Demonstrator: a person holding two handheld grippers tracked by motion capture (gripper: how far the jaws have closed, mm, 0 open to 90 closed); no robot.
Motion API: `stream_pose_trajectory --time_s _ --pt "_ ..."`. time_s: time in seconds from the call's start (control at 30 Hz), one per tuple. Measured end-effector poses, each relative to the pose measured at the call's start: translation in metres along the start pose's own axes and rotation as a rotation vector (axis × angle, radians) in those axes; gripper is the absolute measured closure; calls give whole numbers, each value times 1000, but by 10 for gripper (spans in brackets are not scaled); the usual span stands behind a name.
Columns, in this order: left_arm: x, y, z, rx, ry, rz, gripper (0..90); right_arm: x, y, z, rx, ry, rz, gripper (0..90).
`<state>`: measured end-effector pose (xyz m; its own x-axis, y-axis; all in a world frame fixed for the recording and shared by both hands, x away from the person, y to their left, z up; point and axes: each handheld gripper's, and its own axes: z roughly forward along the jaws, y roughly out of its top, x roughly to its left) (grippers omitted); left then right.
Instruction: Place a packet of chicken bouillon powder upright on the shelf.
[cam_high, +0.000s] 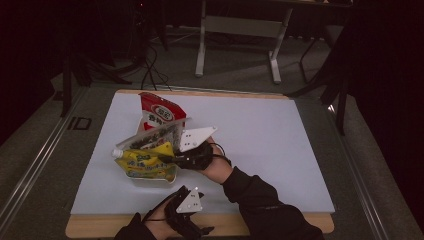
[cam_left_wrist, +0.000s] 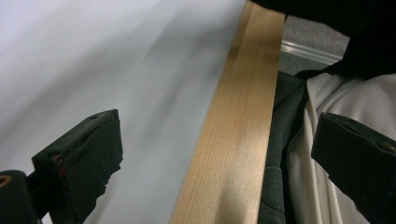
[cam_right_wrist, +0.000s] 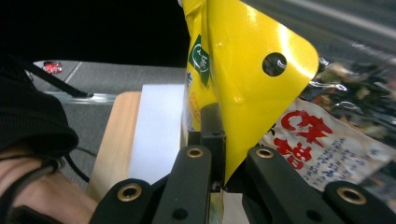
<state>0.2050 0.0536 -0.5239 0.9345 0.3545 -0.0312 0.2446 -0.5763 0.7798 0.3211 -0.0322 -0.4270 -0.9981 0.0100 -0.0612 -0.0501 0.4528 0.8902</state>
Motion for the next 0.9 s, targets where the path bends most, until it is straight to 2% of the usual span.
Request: stream_pose_trajectory --time_s 0.13,0.17,0.2,0.4,0.6,0.73,0.9 --pt "0 0 0 3 0 -1 32 0 -10 8 27 10 18 899" --pt "0 0 0 2 0 -2 32 0 -12 10 42 0 12 899" --pt "0 0 0 3 -1 1 32 0 -14 9 36 0 16 899" --pt "0 0 0 6 -4 1 32 0 -13 9 46 0 23 885" --pt "1 0 1 4 -3 -2 32 -2 -14 5 35 12 62 695" --pt "1 0 2 4 -5 -1 32 -4 -14 -1 19 -1 71 638" --pt "1 0 2 1 -7 -4 32 -5 -14 -14 6 -36 75 524"
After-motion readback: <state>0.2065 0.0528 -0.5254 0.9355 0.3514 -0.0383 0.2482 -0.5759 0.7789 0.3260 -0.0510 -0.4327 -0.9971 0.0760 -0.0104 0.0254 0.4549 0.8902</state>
